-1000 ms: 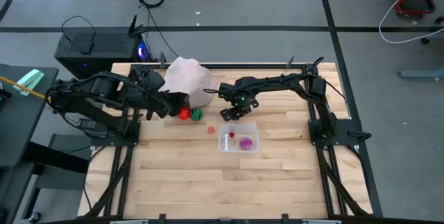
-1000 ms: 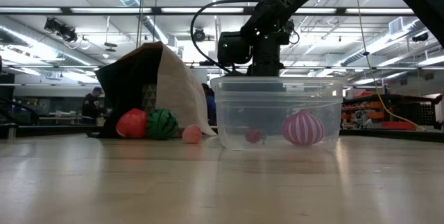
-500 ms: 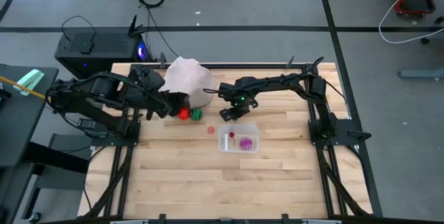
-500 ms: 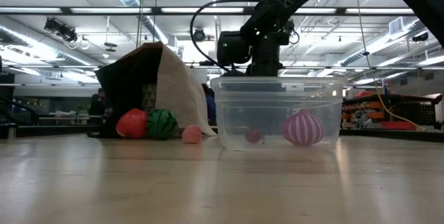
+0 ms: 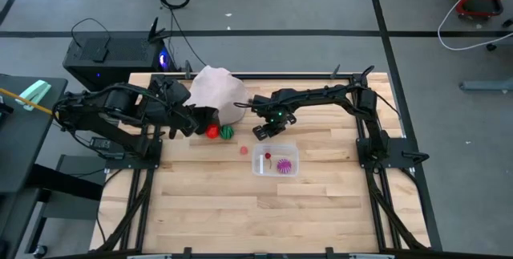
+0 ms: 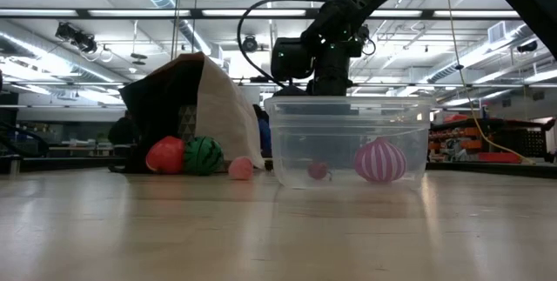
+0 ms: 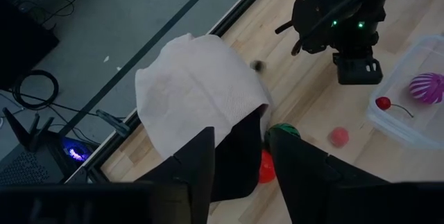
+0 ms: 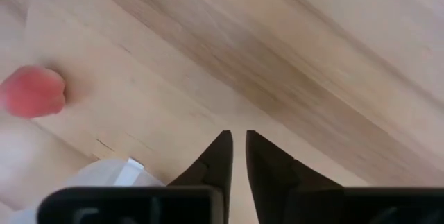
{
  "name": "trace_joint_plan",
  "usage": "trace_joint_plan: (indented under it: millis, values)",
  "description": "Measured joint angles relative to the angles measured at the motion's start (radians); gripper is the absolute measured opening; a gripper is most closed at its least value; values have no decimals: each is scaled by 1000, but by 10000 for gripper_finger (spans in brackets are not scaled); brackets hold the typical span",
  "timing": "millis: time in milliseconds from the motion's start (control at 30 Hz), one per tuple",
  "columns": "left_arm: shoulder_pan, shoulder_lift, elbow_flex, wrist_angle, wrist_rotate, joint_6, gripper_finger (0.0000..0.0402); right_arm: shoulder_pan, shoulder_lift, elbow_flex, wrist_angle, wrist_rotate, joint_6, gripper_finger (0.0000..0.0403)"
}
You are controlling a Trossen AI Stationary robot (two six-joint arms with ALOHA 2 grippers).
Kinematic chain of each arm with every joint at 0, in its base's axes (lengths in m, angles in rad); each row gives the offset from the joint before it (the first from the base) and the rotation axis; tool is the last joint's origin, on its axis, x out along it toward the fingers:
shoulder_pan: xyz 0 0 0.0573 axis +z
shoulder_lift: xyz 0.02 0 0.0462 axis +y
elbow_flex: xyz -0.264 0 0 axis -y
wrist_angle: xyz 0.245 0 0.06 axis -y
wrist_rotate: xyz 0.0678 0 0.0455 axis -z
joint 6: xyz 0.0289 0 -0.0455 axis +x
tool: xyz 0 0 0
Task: Pick and placing Produce into tupperware
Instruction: Put the plum into the transparent bin
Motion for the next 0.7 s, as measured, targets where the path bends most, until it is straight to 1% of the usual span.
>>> trace_joint_plan:
  millis: [133,267,433,700]
  values:
    - [0,0,0,0,0,-1,147,0,0,0,1,0,-41,25]
    - [0,0,0,0,0,-2,145,-1,0,0,-2,0,-83,31]
    - [0,0,0,0,0,-2,151,-12,-16,3,-14,7,-139,69]
    - [0,0,0,5,-1,-4,150,-113,-97,18,-58,111,-154,134]
